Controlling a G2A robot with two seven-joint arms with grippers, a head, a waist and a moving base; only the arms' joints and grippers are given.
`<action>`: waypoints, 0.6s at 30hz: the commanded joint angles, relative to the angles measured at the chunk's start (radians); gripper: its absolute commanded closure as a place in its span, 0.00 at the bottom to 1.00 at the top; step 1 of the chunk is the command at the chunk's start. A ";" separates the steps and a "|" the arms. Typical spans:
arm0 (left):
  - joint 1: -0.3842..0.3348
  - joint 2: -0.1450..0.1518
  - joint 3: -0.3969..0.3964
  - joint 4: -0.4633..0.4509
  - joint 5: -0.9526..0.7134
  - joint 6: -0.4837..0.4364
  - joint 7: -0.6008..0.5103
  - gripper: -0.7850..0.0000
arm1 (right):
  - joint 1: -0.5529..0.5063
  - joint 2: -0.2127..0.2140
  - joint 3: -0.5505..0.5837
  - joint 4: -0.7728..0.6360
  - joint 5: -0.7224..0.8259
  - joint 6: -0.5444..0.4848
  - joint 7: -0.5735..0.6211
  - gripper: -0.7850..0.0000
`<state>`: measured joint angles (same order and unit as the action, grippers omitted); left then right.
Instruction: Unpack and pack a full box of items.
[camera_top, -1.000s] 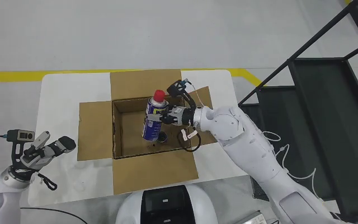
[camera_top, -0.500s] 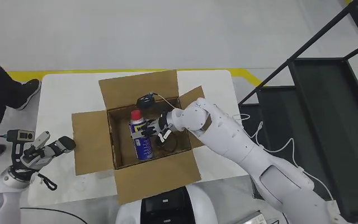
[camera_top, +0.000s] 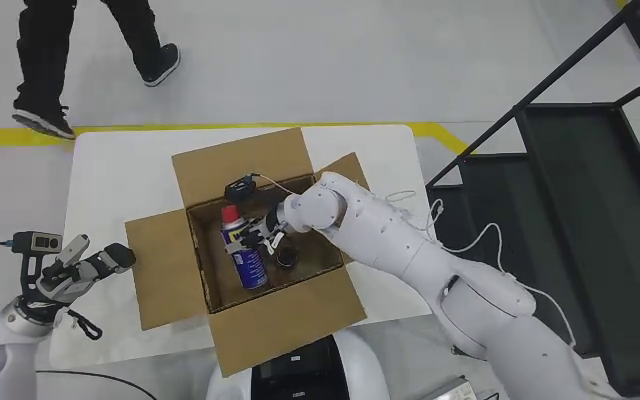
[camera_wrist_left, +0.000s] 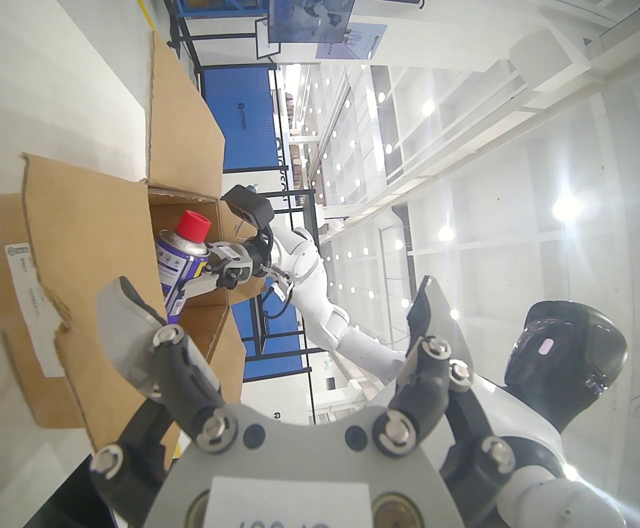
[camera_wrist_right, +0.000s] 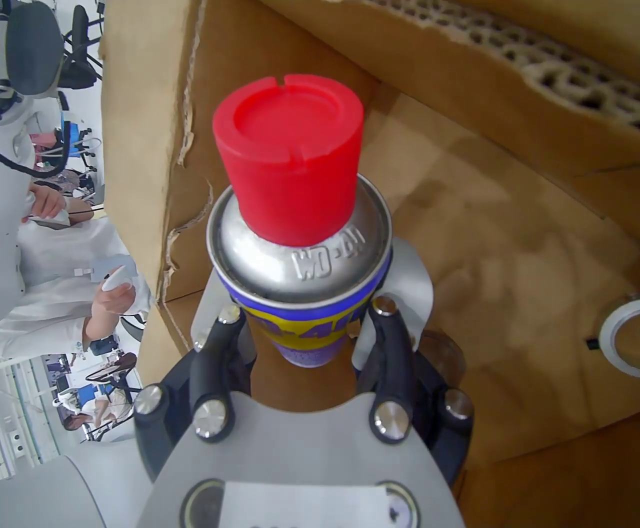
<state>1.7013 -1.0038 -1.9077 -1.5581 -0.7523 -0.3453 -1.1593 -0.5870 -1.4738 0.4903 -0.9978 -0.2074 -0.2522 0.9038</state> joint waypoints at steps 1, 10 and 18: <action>0.000 0.000 0.000 0.000 0.000 0.000 0.000 0.00 | 0.012 -0.014 -0.010 0.024 0.001 -0.005 -0.002 0.00; 0.000 0.000 0.000 0.000 0.000 0.000 0.000 0.00 | 0.037 -0.041 -0.002 0.061 0.008 -0.017 -0.007 0.00; 0.013 0.003 -0.040 0.004 0.051 0.000 0.054 0.00 | -0.003 0.013 0.128 -0.089 -0.021 -0.001 -0.062 0.00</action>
<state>1.7070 -1.0022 -1.9281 -1.5576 -0.7185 -0.3421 -1.1240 -0.5734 -1.4756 0.5855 -1.0493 -0.2266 -0.2588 0.8455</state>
